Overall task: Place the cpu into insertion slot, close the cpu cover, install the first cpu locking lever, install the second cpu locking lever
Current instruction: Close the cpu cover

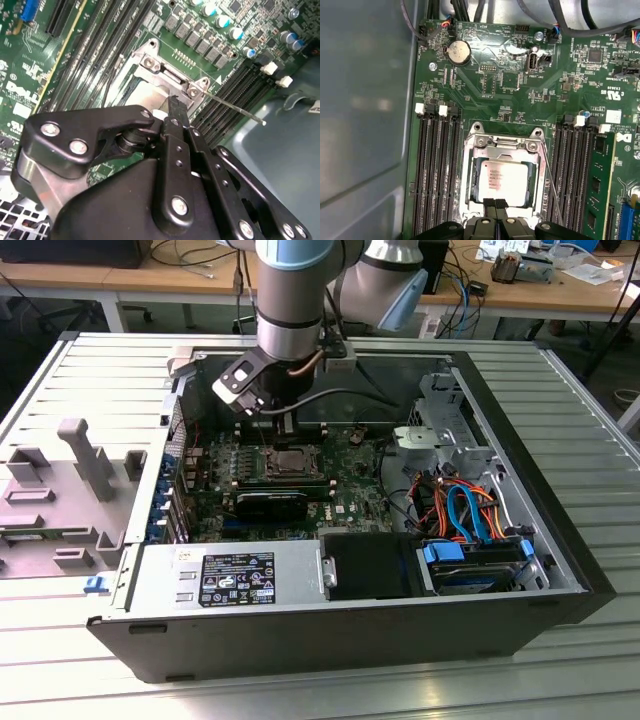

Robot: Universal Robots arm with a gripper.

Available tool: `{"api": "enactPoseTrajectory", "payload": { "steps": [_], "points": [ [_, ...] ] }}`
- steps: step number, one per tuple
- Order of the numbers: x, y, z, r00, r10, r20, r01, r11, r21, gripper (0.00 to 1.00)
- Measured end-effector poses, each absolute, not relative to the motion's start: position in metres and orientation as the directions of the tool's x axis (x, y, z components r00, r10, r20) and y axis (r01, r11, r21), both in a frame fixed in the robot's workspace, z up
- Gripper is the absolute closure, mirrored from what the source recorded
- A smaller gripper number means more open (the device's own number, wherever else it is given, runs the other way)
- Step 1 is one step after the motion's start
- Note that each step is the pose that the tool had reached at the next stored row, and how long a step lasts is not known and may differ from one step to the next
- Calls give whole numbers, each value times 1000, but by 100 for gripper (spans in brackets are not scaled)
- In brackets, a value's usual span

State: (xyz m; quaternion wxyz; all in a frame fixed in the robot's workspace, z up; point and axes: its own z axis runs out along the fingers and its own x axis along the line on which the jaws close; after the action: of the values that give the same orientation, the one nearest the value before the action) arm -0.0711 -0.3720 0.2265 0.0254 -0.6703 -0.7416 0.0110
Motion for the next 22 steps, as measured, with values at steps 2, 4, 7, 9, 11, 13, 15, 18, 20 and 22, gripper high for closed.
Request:
{"api": "enactPoseTrajectory", "payload": {
  "steps": [2,4,7,9,11,13,15,18,20,22],
  "points": [
    [-71,-372,227,-110,994,25,993,111,-51,89],
    [-70,-372,227,-119,993,25,991,120,-51,89],
    [-68,-372,227,-129,991,26,990,130,-53,89],
    [-67,-372,230,-129,991,26,990,131,-53,89],
    [-67,-372,233,-129,991,26,990,131,-53,89],
    [-67,-372,237,-129,991,26,990,131,-53,89],
    [-67,-372,242,-129,991,26,990,131,-53,89],
    [-67,-372,242,-129,991,26,990,131,-52,89],
    [-67,-372,242,-129,991,26,990,131,-53,89],
    [-67,-372,242,-129,991,26,990,131,-53,89]
  ]
}}
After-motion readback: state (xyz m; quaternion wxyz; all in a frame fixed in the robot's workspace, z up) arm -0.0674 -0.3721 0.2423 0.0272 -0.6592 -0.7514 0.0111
